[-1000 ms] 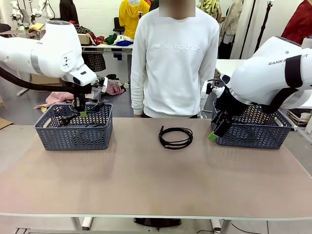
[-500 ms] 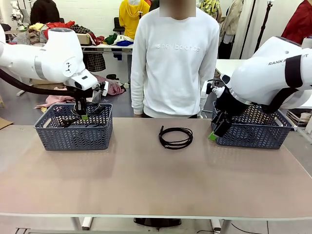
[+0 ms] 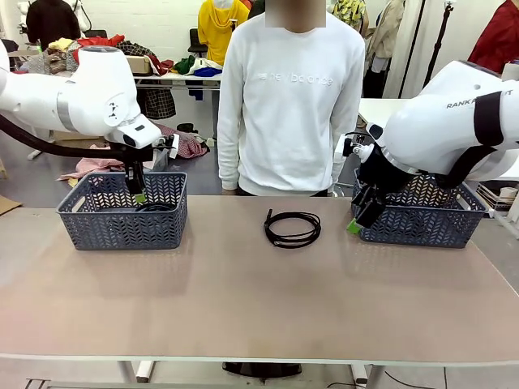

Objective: Organize the cables according to human instructions.
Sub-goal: Pick up a bundle of cables and place it in the basket indicated by the human.

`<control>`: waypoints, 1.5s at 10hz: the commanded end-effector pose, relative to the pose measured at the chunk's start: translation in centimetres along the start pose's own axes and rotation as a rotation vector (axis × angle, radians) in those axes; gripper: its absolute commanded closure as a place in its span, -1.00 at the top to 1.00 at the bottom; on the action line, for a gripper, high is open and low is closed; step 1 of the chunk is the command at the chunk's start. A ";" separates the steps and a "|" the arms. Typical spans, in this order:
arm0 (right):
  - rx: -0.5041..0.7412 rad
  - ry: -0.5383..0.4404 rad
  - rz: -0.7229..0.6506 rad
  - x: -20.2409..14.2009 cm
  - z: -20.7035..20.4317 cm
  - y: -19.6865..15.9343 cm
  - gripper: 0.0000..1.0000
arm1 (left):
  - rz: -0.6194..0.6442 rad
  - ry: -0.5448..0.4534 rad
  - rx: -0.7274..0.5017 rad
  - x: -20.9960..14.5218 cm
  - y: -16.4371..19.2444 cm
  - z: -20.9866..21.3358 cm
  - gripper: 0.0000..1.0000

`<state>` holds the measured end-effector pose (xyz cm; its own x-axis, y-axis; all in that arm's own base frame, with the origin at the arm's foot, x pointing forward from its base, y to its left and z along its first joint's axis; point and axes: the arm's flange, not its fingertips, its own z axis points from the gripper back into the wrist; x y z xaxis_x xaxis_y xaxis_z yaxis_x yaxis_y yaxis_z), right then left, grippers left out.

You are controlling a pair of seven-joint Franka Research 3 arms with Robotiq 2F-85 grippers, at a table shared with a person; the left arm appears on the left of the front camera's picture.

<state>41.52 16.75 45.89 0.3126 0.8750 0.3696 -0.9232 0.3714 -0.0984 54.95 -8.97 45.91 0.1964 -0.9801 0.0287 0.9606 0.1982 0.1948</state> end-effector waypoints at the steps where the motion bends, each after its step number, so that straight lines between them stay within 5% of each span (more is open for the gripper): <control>1: -0.001 0.001 0.003 0.0 0.0 0.1 1.00 | 0.012 -0.040 -0.032 -0.1 0.2 0.3 0.86; 2: -0.001 0.001 0.003 0.0 0.0 0.1 1.00 | 0.018 -0.043 -0.039 -0.1 0.2 0.3 0.57; 3: -0.001 0.001 0.003 0.0 0.0 0.1 1.00 | 0.024 -0.048 -0.047 0.0 0.2 0.2 1.00; 8: -0.001 0.001 0.003 0.0 0.0 0.1 1.00 | 0.143 -0.075 -0.047 0.1 -1.0 -0.8 1.00; 9: -0.001 0.001 0.003 0.0 0.0 0.1 1.00 | 0.043 -0.046 -0.047 0.4 -0.3 -0.3 1.00; 15: -0.001 0.001 0.003 0.0 0.0 0.1 1.00 | 0.085 -0.098 -0.048 1.7 -1.1 -0.4 1.00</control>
<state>41.52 16.75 45.89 0.3125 0.8751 0.3696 -0.9233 0.3713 -0.0984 54.65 -10.03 45.38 0.2466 -0.9640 0.0993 0.9559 0.2589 0.1390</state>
